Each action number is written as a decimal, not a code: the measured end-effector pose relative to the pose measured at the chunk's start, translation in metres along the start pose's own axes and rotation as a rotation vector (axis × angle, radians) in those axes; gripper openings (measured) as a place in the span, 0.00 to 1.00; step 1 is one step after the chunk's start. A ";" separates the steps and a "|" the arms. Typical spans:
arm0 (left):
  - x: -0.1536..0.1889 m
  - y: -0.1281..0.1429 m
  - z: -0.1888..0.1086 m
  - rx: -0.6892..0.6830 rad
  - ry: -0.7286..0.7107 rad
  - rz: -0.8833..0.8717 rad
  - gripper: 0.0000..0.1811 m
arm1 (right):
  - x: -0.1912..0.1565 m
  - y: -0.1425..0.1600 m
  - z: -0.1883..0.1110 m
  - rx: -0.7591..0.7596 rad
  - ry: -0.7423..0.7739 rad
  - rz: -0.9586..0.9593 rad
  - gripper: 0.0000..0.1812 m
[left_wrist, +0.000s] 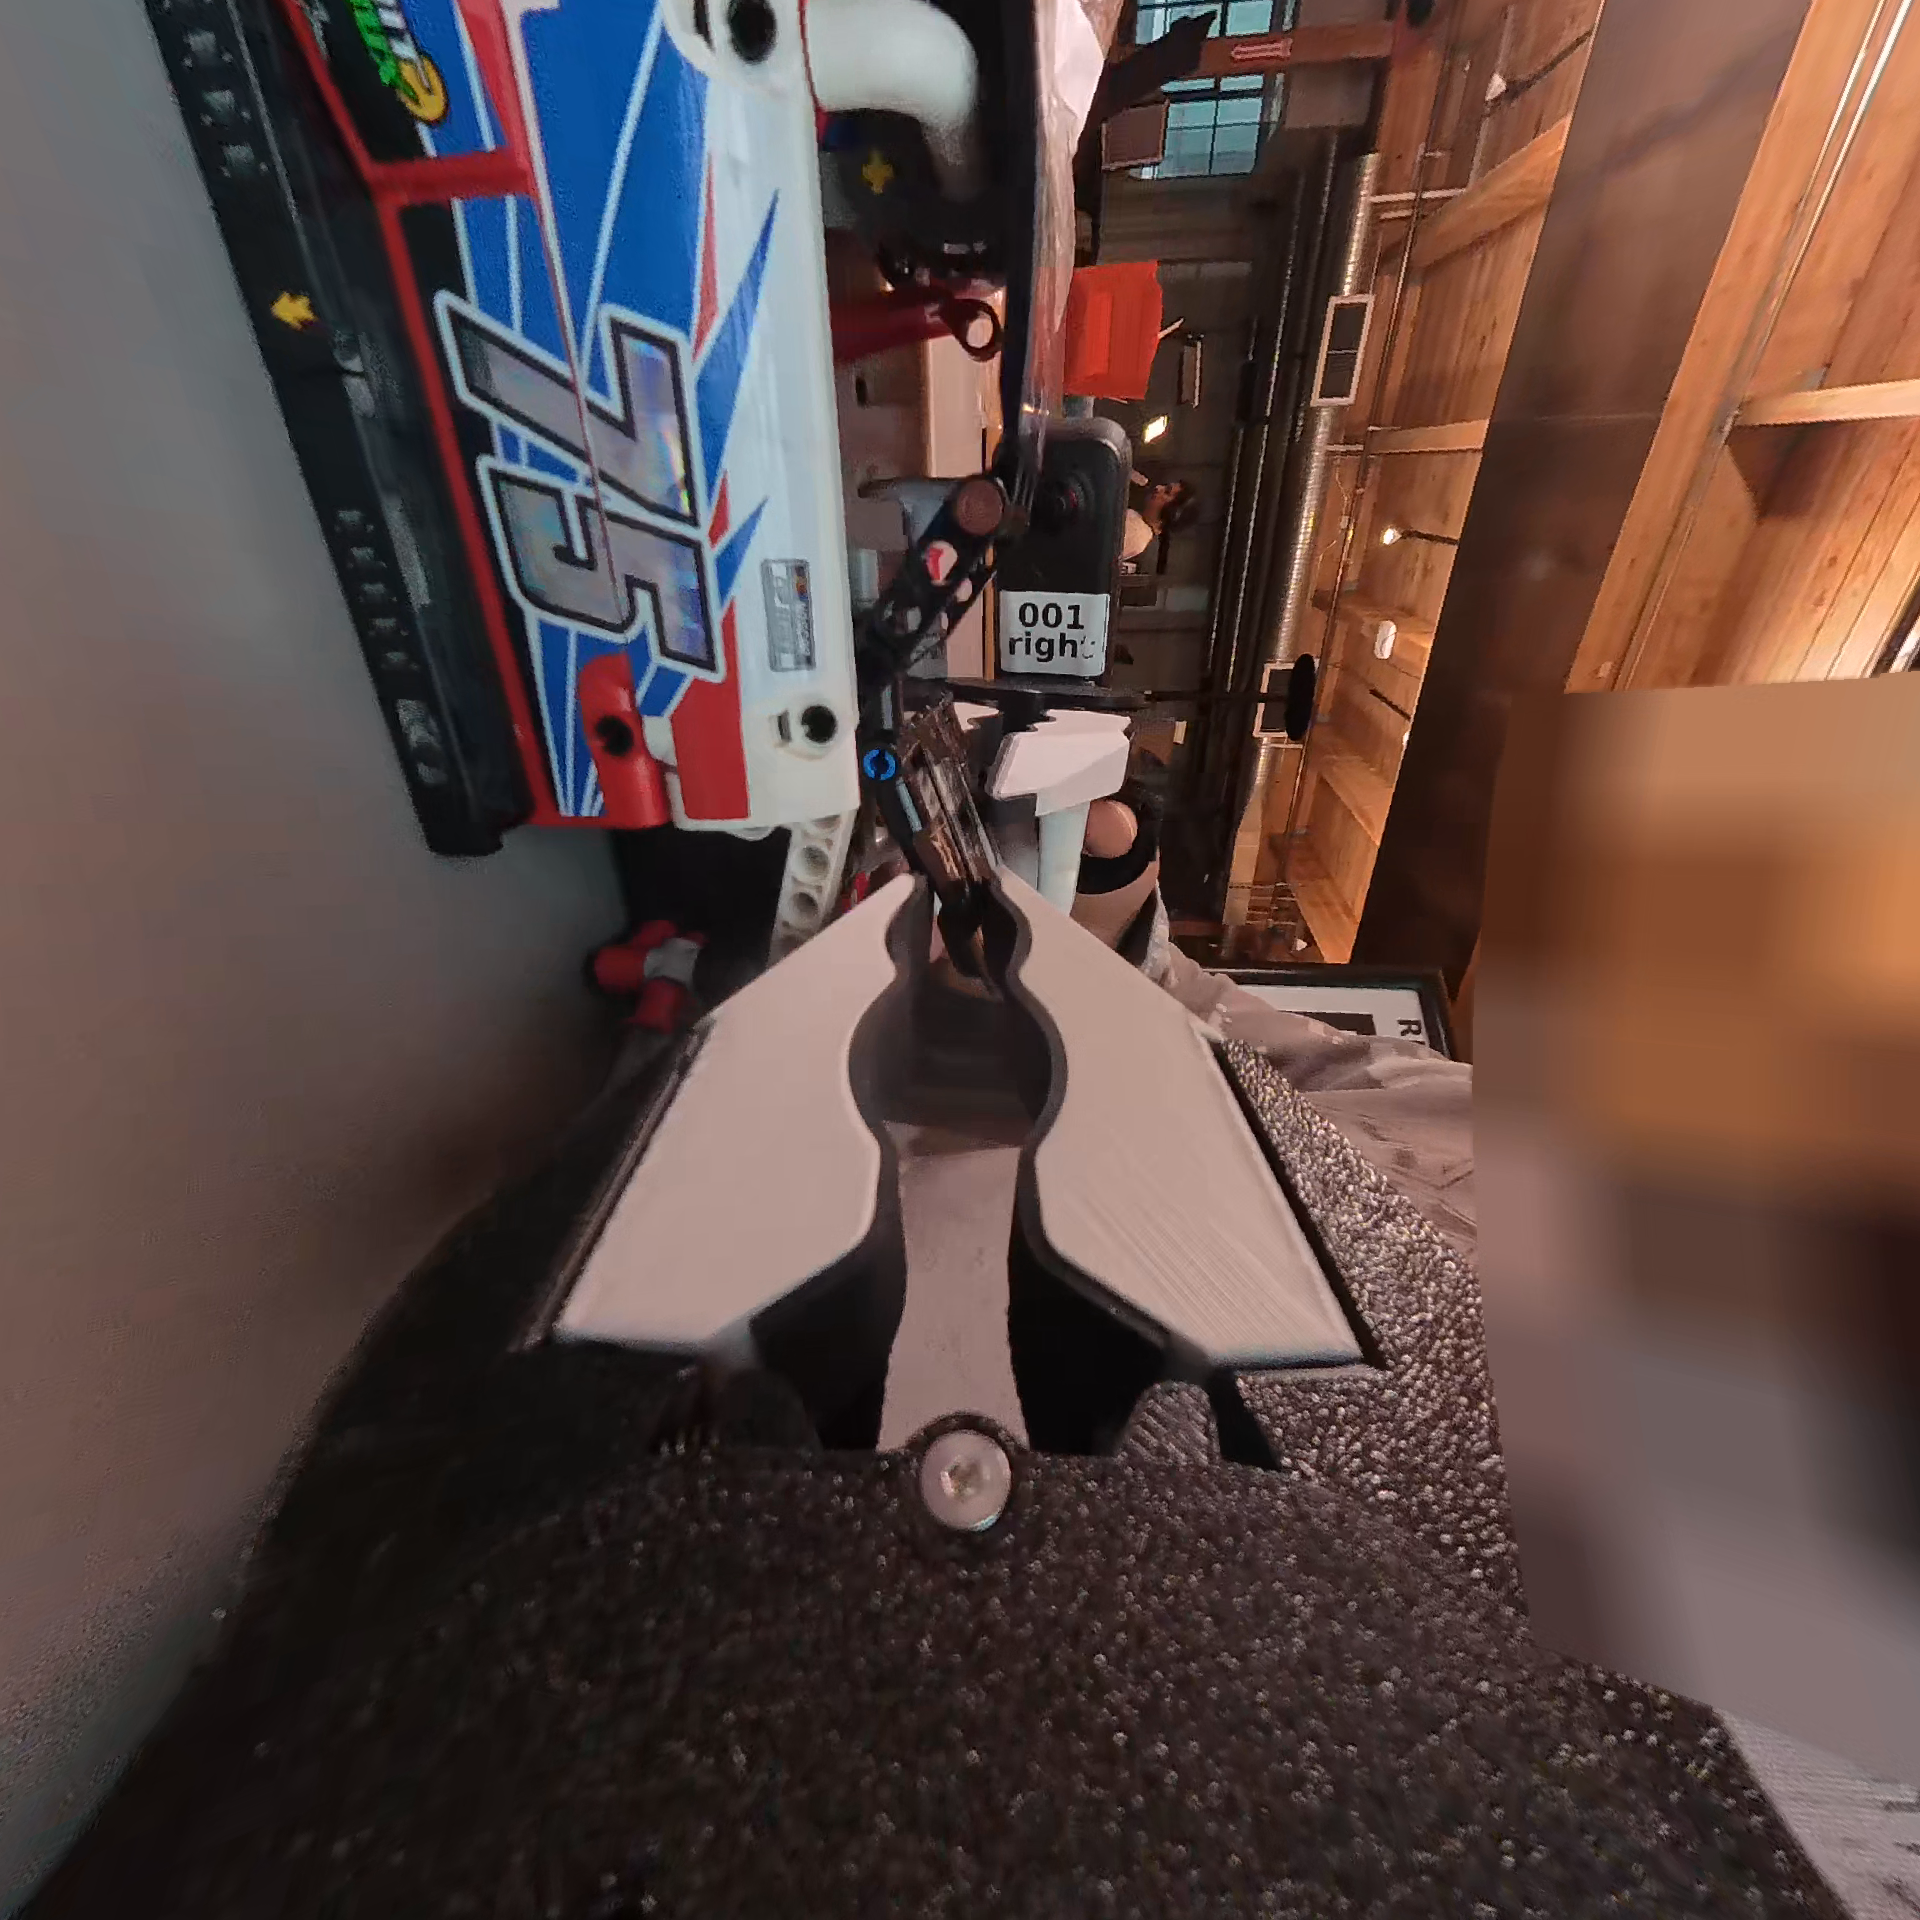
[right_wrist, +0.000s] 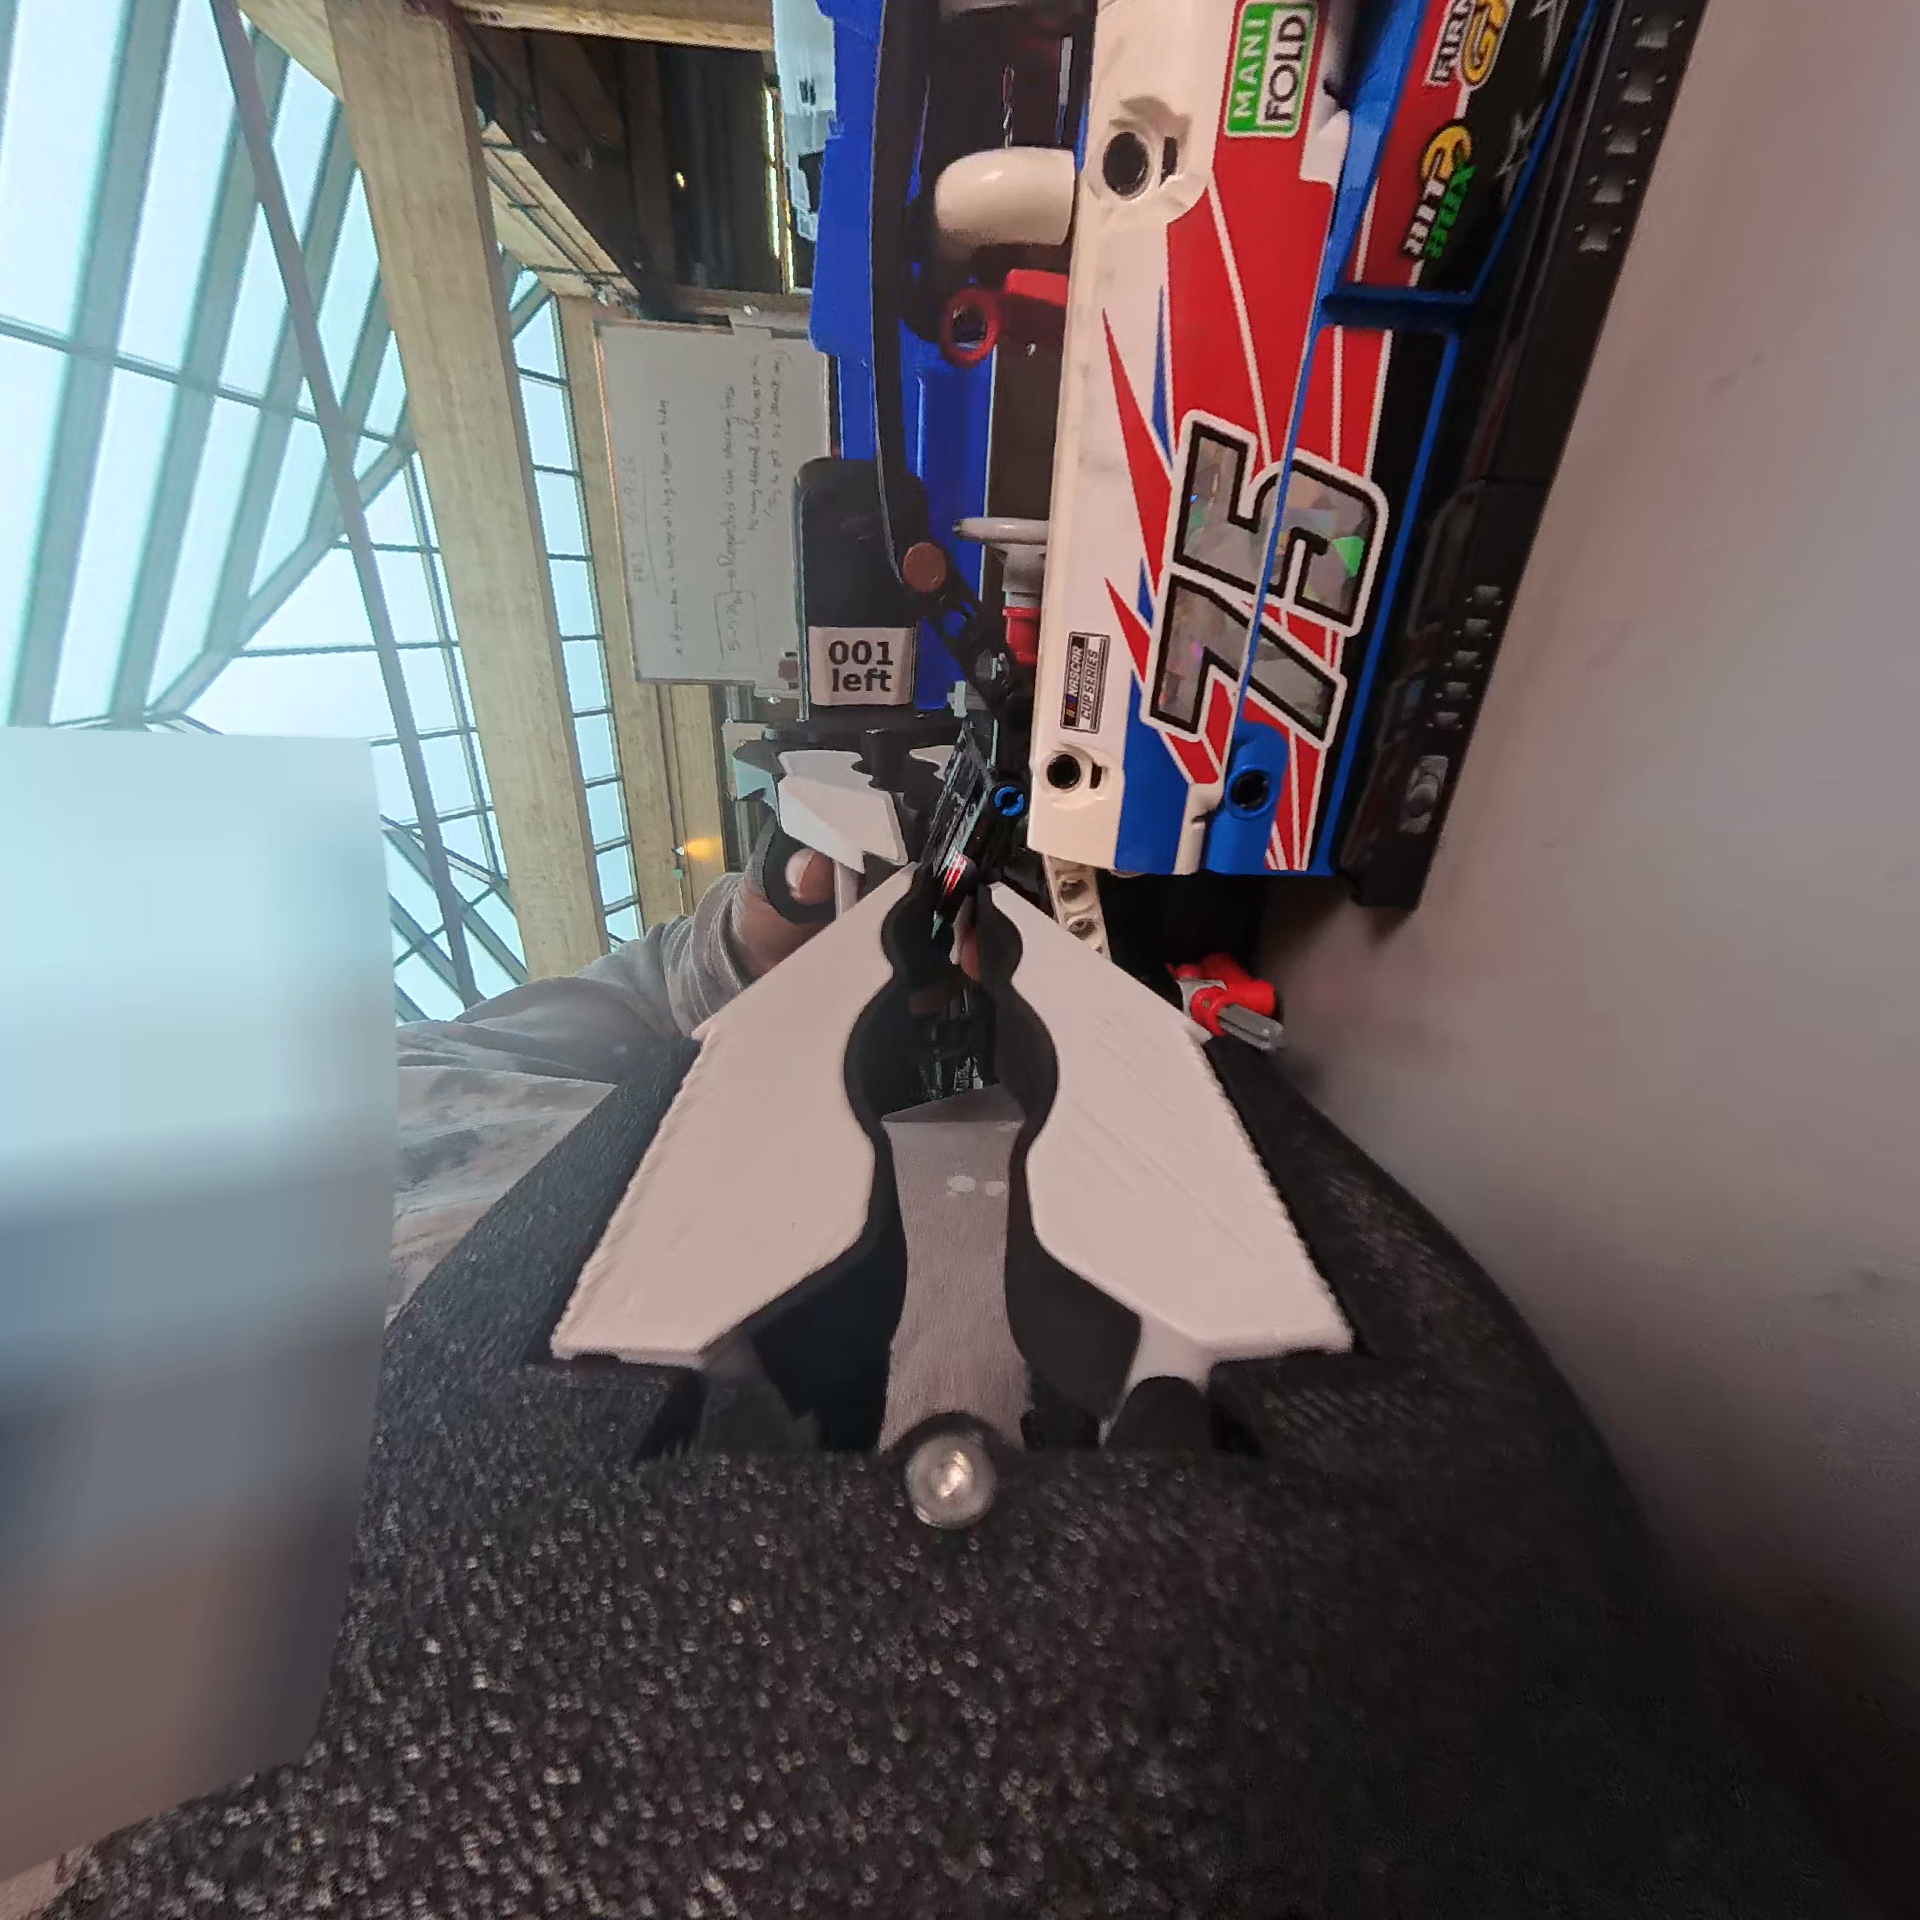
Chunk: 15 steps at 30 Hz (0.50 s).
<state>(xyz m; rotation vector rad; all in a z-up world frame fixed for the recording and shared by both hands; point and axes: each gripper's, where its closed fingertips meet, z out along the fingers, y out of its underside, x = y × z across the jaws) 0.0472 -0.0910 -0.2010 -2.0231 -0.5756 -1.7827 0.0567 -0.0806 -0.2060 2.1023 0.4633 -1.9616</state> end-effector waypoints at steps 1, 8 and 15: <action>0.000 -0.001 0.000 0.010 0.001 0.021 0.04 | 0.000 -0.001 0.000 0.009 -0.006 0.008 0.03; -0.004 0.000 -0.005 0.052 0.029 0.038 0.03 | 0.000 0.004 -0.001 0.026 -0.026 0.048 0.00; -0.004 -0.004 -0.002 0.073 0.049 0.023 0.02 | 0.001 0.001 -0.008 0.092 -0.049 0.093 0.00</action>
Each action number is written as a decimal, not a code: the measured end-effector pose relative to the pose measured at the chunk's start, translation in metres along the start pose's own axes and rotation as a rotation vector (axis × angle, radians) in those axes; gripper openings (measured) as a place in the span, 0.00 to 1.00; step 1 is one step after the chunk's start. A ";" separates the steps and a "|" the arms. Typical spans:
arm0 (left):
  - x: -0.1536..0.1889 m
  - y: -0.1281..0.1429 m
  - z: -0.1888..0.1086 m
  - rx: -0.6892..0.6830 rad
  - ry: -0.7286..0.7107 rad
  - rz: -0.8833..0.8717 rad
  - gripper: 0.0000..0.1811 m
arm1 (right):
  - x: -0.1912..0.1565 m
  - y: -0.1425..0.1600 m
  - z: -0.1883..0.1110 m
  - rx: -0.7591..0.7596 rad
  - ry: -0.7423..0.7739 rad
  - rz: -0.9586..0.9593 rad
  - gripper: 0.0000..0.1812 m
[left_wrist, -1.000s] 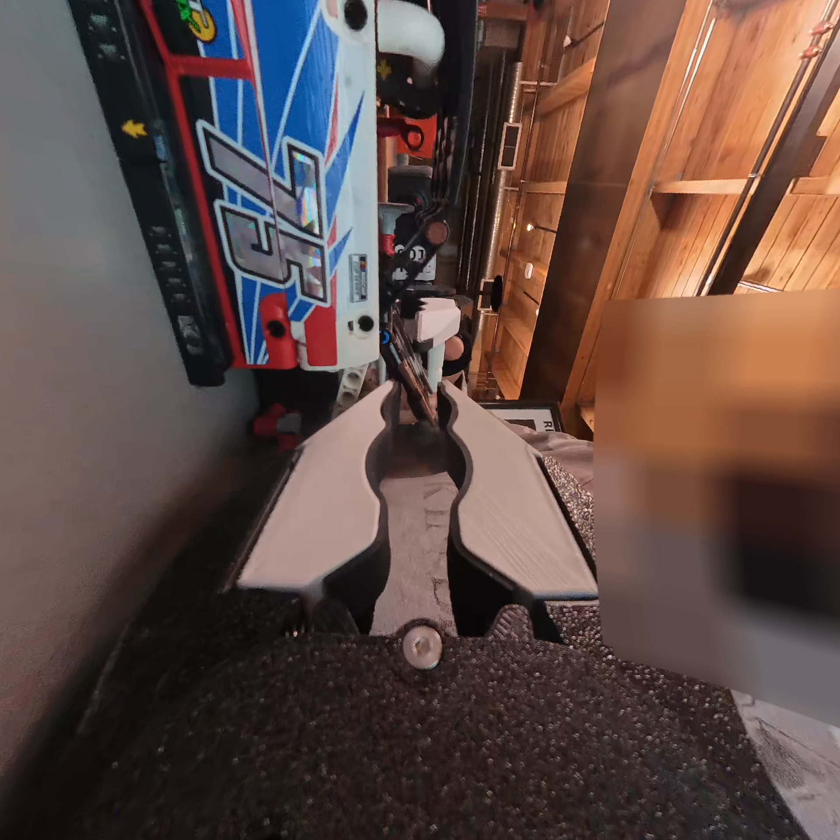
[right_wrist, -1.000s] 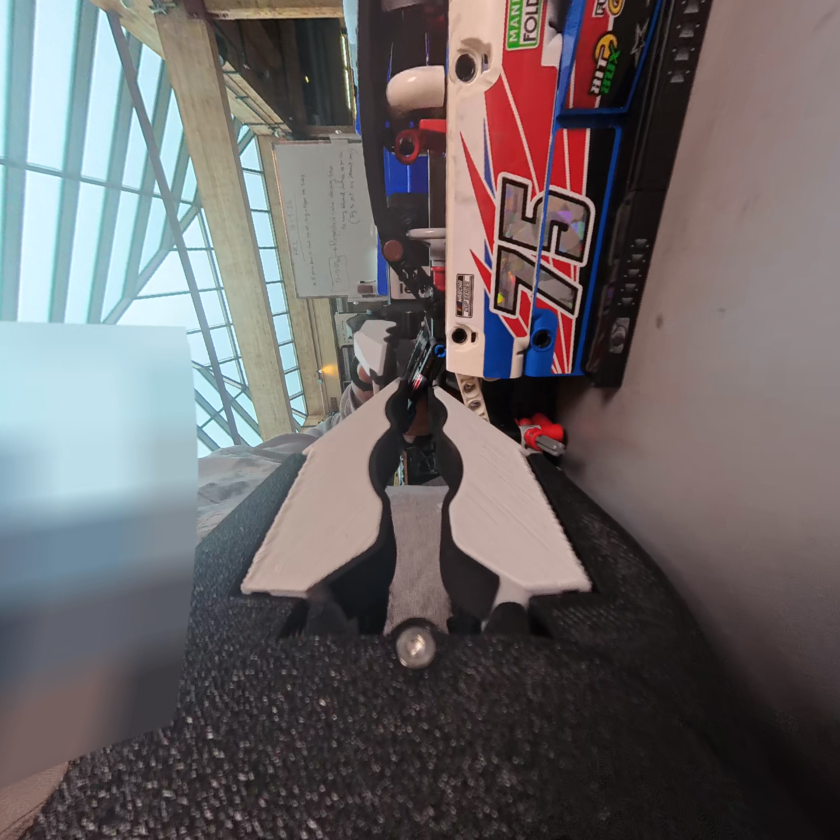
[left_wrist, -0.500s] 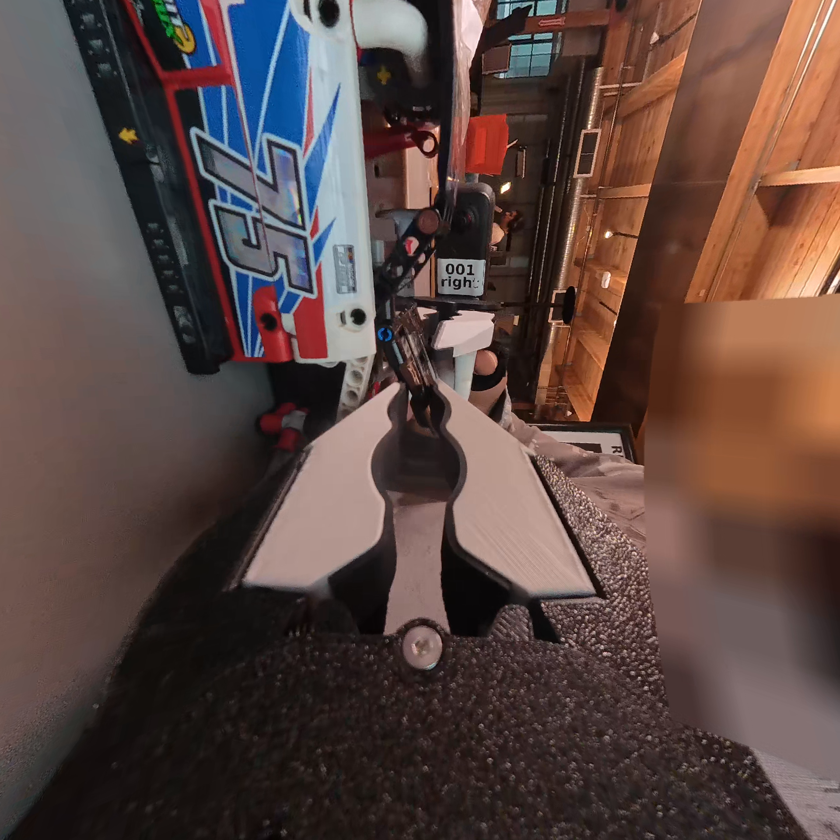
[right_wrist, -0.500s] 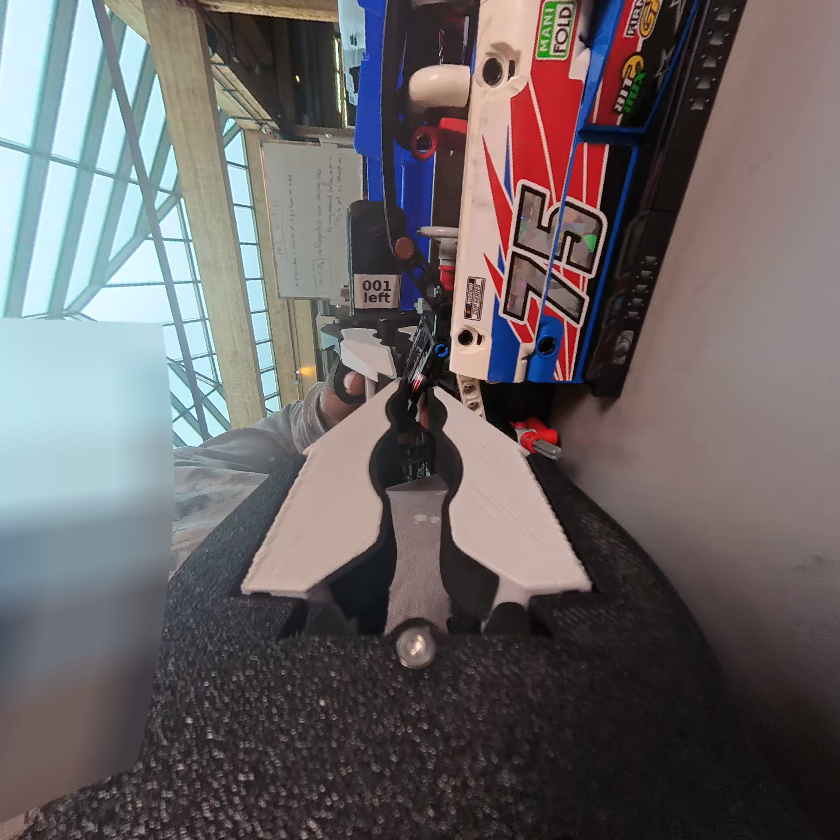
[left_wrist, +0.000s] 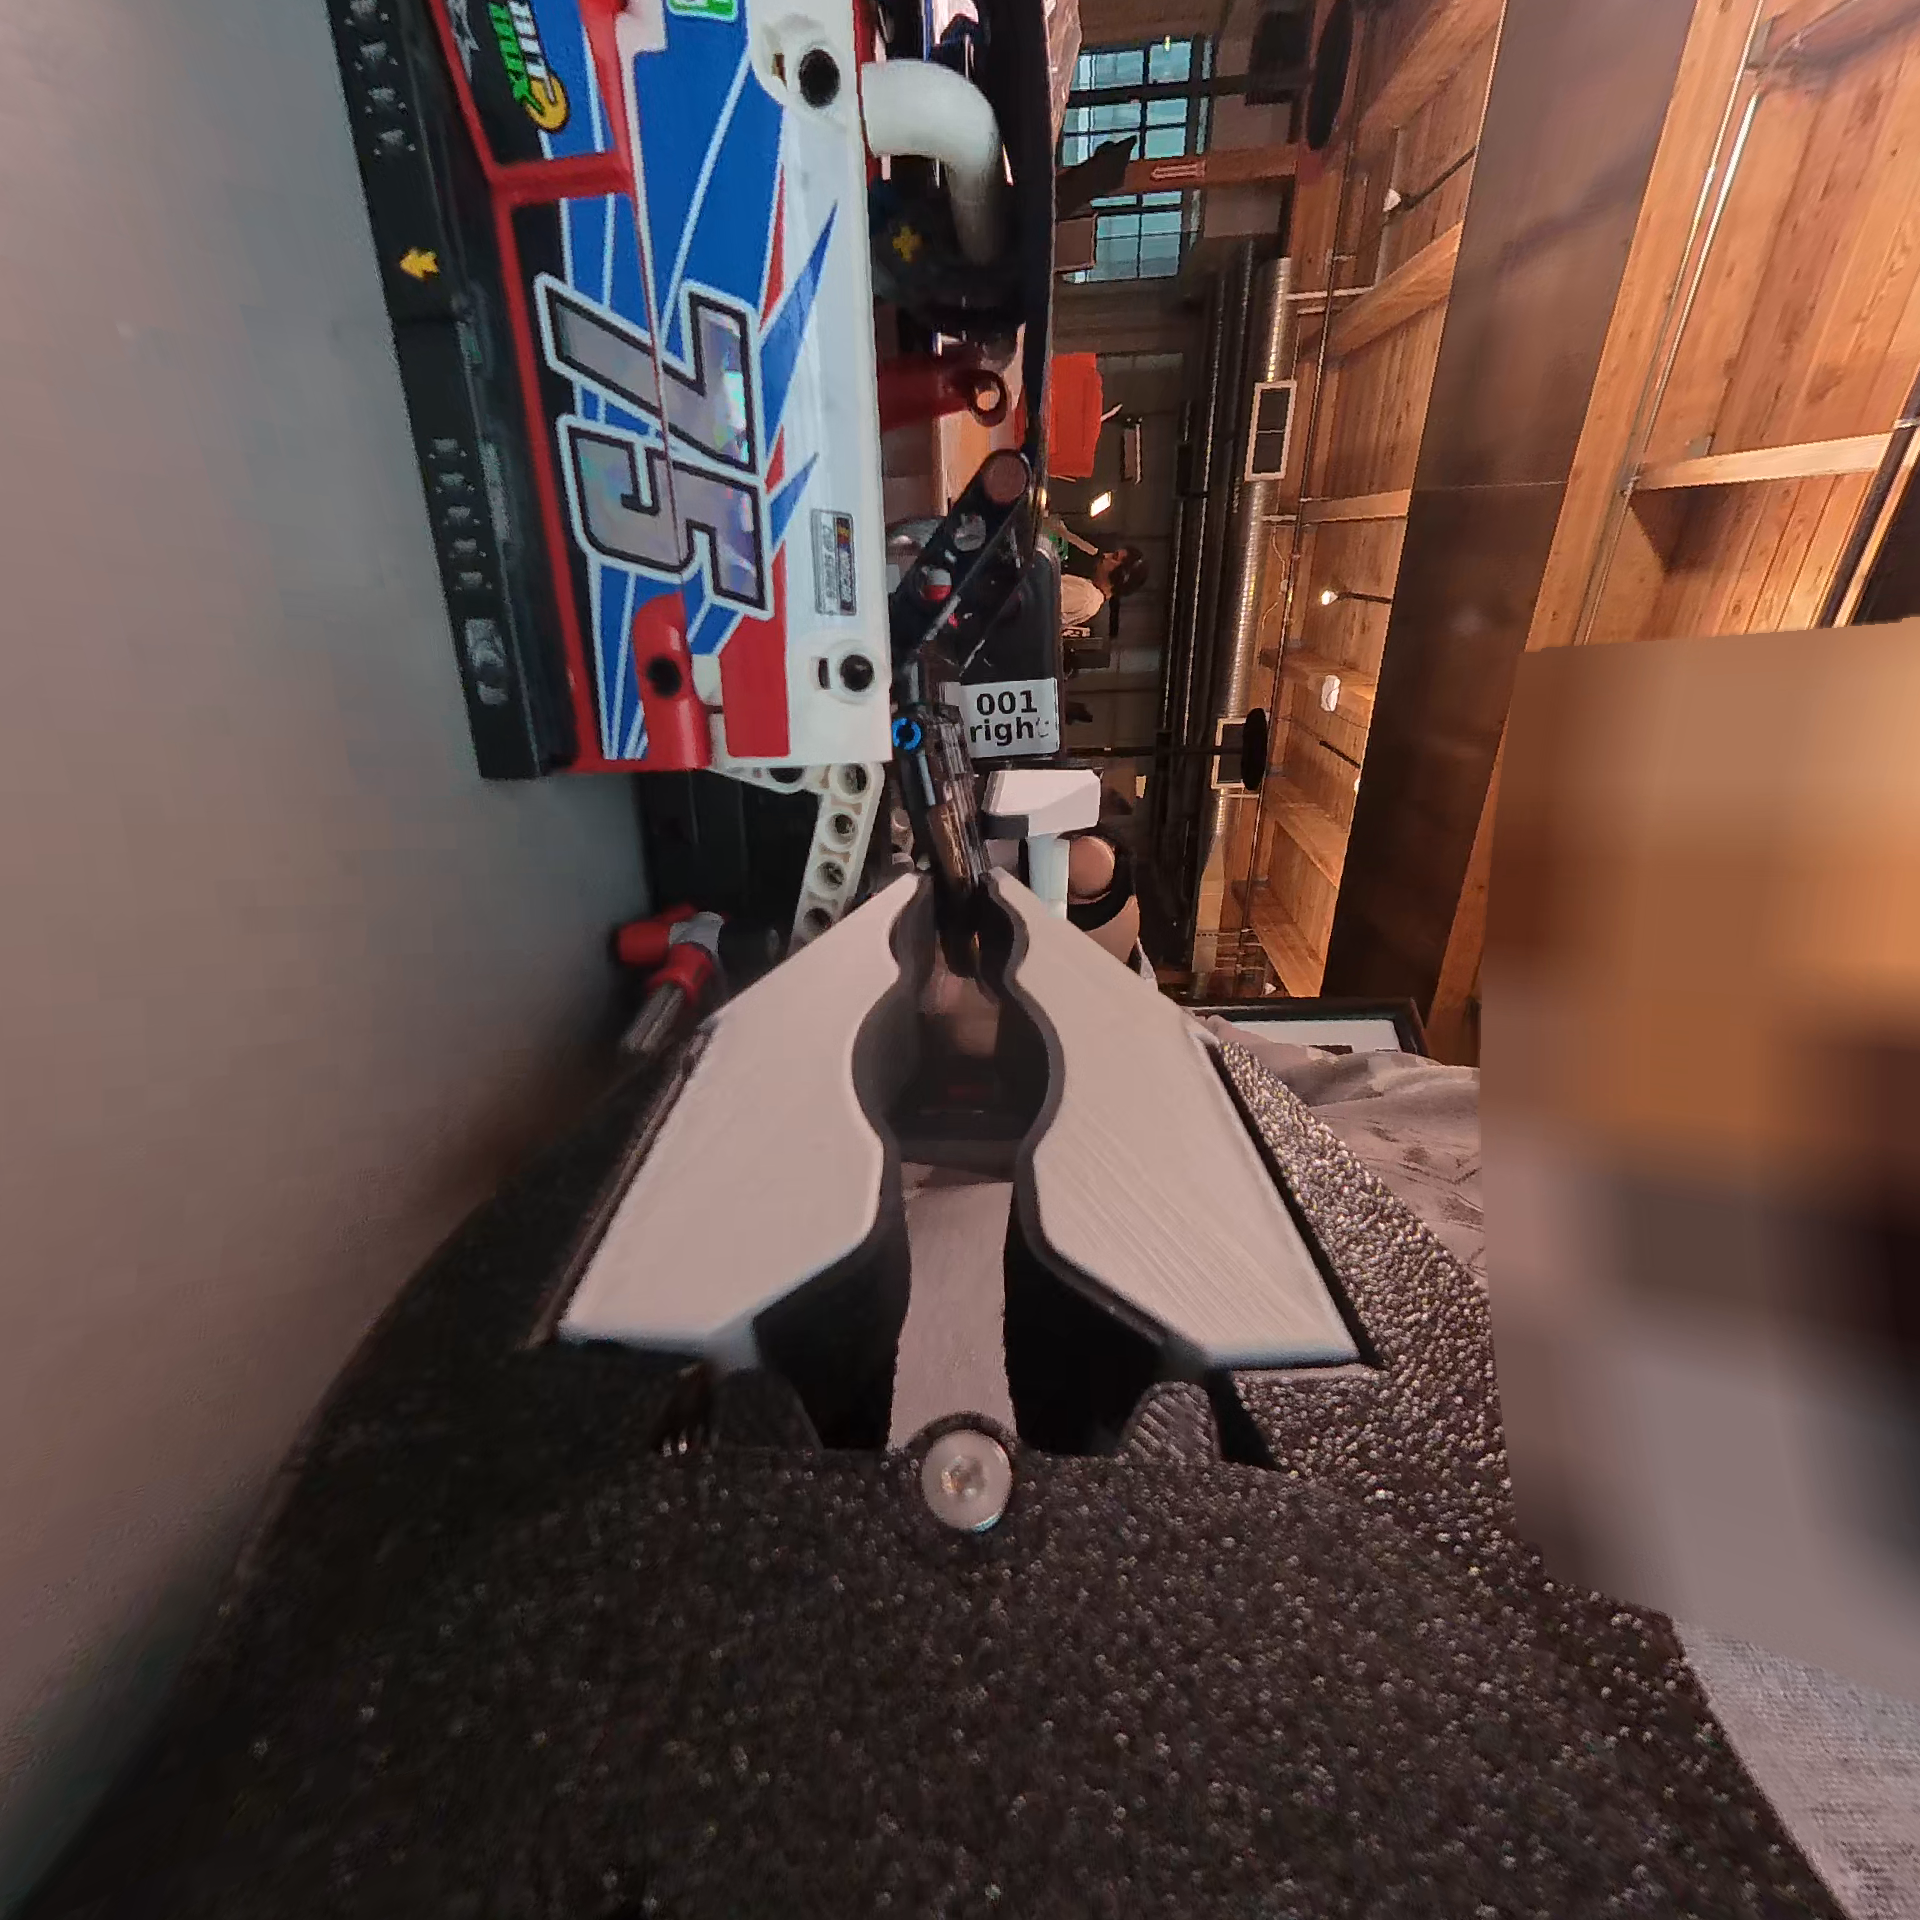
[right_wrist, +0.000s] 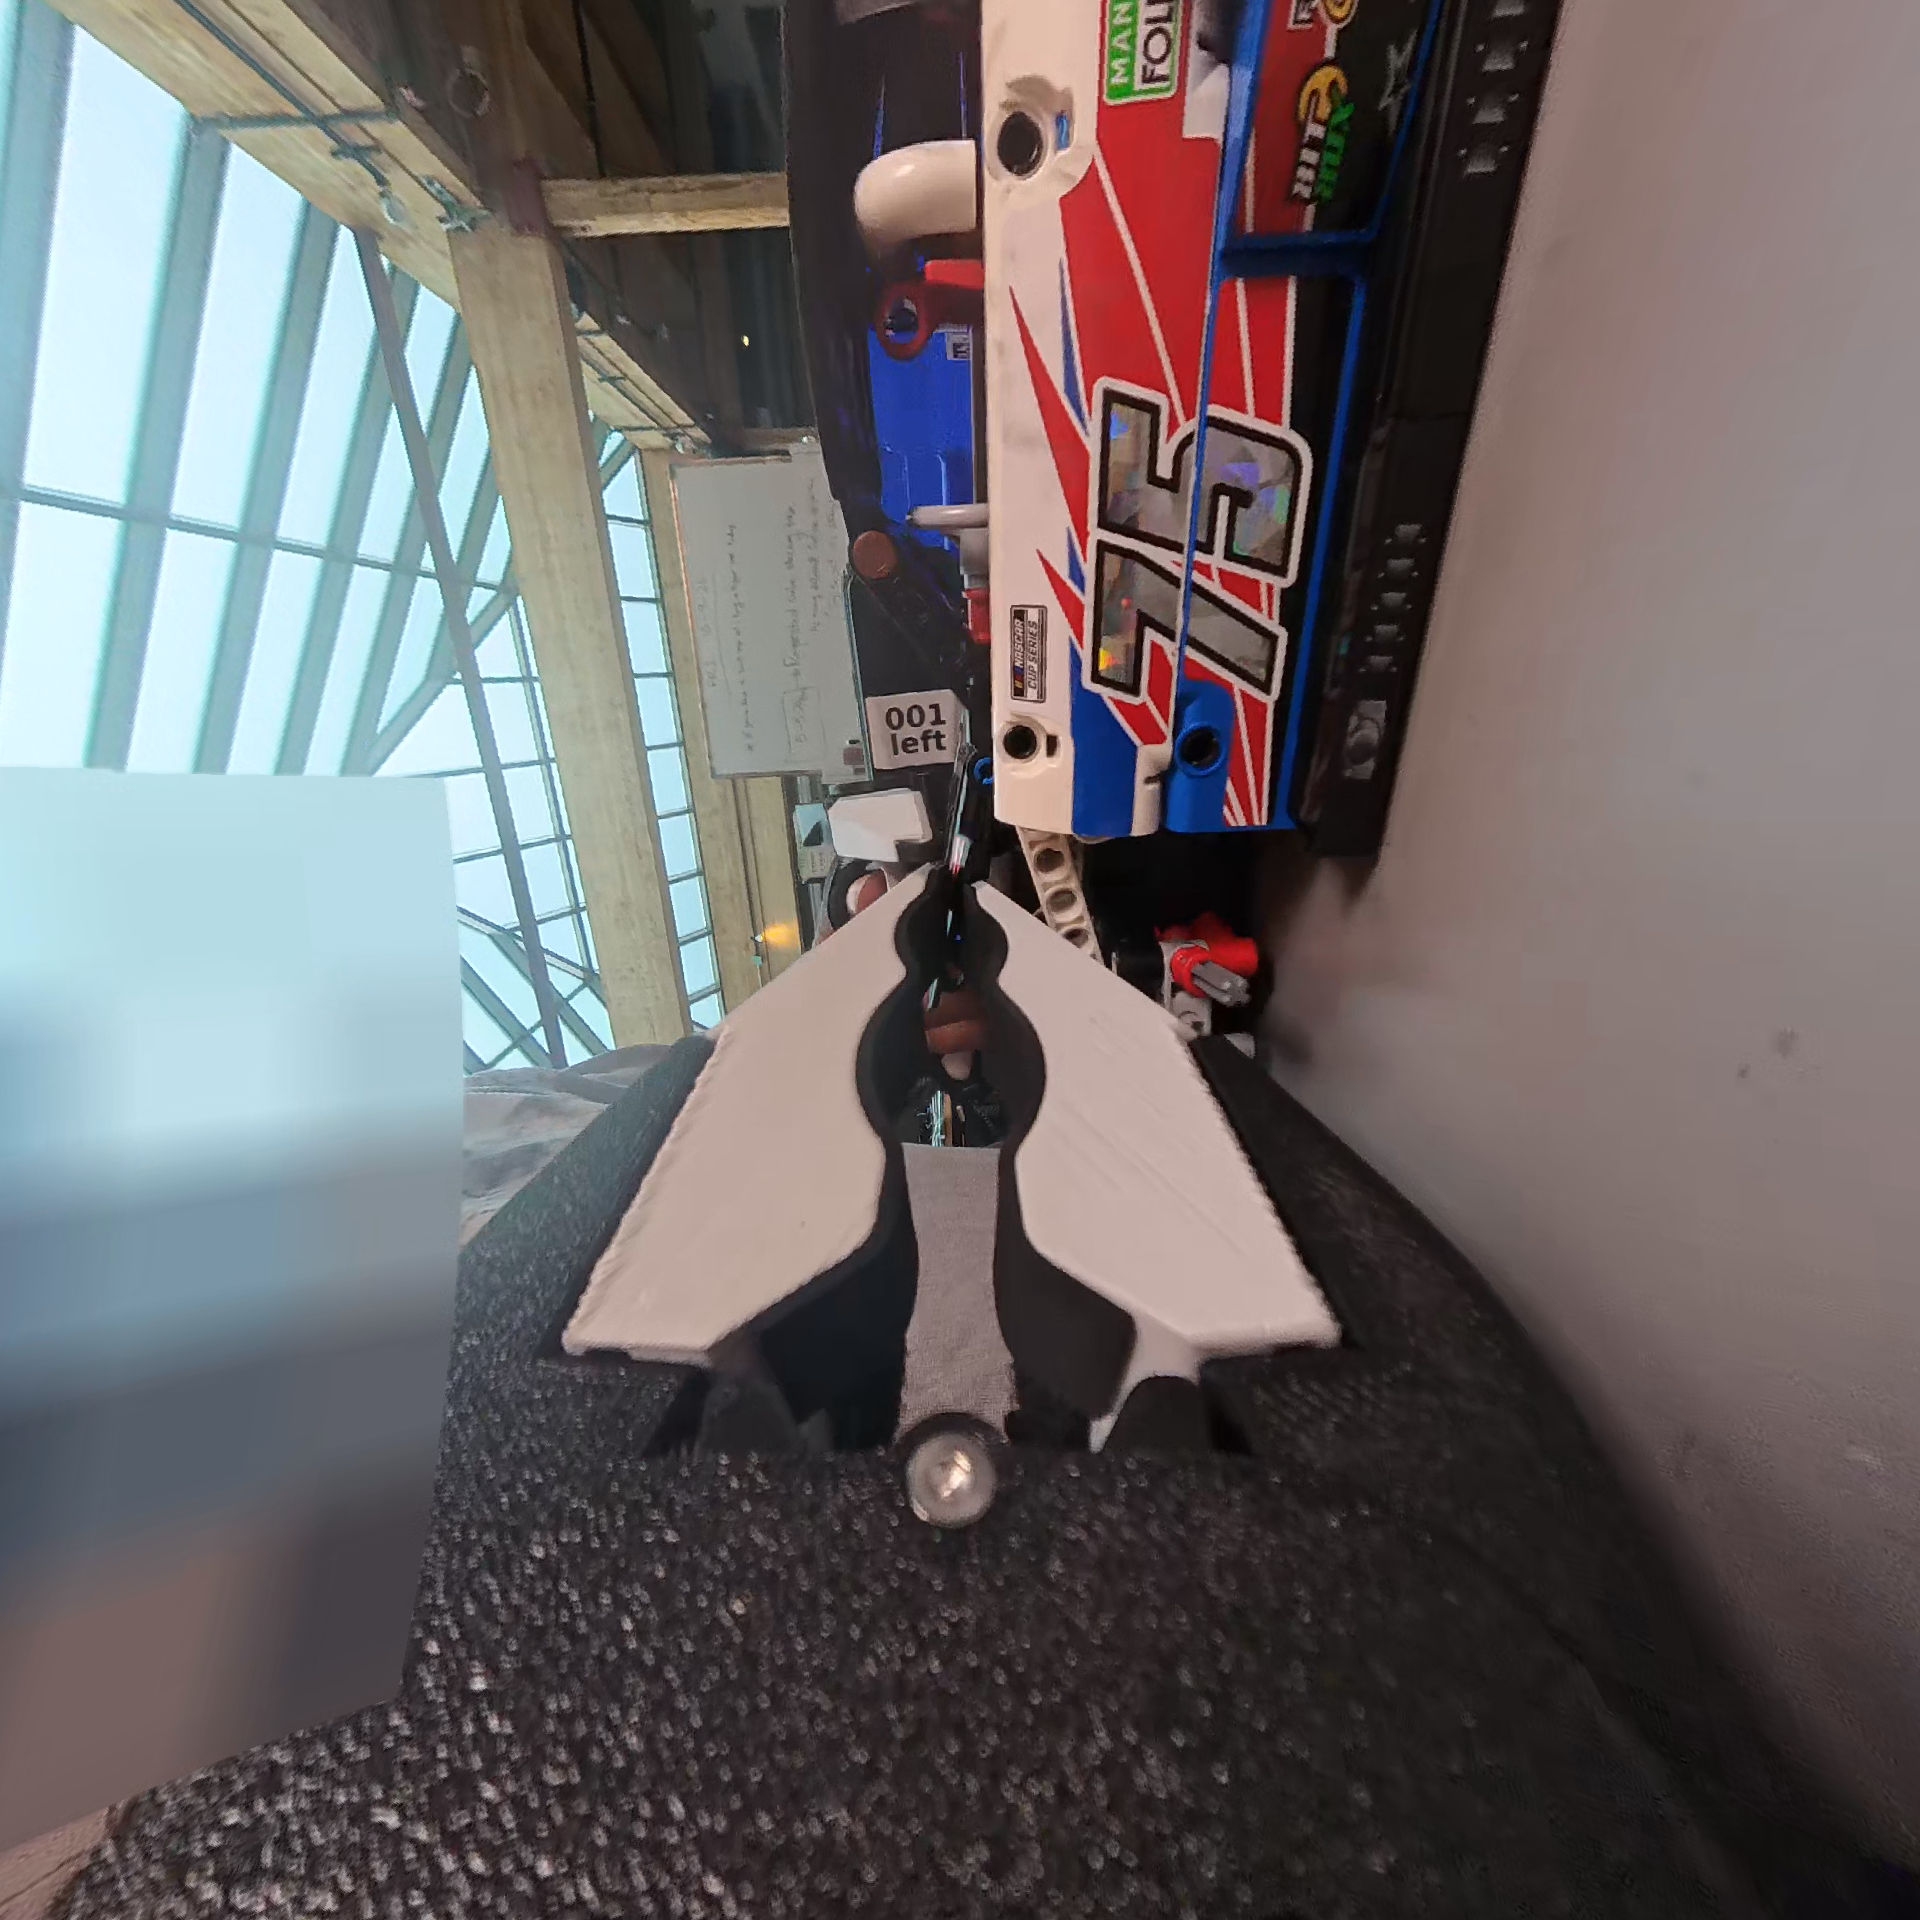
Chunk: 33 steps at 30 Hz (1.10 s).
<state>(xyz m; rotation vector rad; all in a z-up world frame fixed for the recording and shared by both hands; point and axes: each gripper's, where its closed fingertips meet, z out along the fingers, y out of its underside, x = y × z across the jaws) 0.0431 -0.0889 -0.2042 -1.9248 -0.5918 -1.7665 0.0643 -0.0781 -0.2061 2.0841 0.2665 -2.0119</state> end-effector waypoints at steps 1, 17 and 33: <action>0.000 0.000 0.000 0.001 0.000 -0.001 0.02 | 0.000 0.001 -0.001 0.004 0.003 -0.002 0.00; -0.002 0.001 -0.002 -0.008 -0.010 0.045 0.03 | 0.002 0.008 0.002 0.023 0.017 -0.029 0.02; -0.002 -0.001 -0.009 0.004 -0.009 0.119 0.04 | -0.001 -0.004 0.009 0.118 0.045 0.010 0.06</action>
